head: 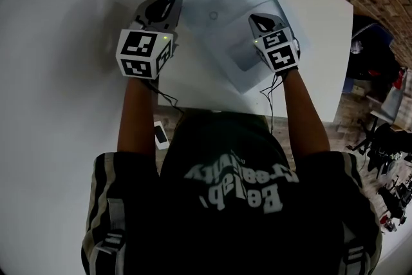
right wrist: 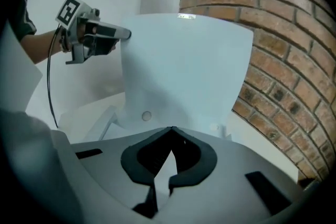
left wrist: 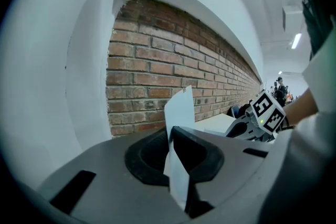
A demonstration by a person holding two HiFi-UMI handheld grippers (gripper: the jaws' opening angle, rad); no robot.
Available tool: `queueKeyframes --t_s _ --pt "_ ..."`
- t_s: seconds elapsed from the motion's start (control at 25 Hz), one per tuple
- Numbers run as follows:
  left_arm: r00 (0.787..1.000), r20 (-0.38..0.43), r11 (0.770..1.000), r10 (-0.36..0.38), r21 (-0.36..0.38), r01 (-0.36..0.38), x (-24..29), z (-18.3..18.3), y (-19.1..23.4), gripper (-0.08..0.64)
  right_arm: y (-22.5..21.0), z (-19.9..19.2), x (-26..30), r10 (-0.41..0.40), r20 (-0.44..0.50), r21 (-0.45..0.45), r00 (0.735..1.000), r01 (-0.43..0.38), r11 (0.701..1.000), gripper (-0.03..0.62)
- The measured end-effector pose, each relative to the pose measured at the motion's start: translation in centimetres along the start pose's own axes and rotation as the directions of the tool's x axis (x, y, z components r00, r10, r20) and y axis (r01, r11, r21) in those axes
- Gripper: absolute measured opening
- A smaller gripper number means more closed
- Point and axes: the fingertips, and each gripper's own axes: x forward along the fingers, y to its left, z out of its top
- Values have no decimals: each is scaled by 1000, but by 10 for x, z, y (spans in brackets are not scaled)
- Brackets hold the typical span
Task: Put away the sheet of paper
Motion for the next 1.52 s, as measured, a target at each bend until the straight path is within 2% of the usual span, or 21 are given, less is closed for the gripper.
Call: queueKeyframes --t_s 0.24,0.64,1.0,1.52 --pt "1000 0 1000 -18 10 18 -5 2 -7 17 -5 23 -30 -121 119 37 985 117 992 -8" --pt "998 -1 997 -59 46 59 -11 3 -24 15 5 35 -69 -212 198 64 957 203 977 -8" --pt "999 -9 996 -50 68 50 -22 4 -55 15 7 31 -103 -221 253 59 942 213 975 -6" --pt "997 -1 996 82 36 -82 -50 -14 -118 74 18 -5 -163 -185 331 77 925 169 983 -8"
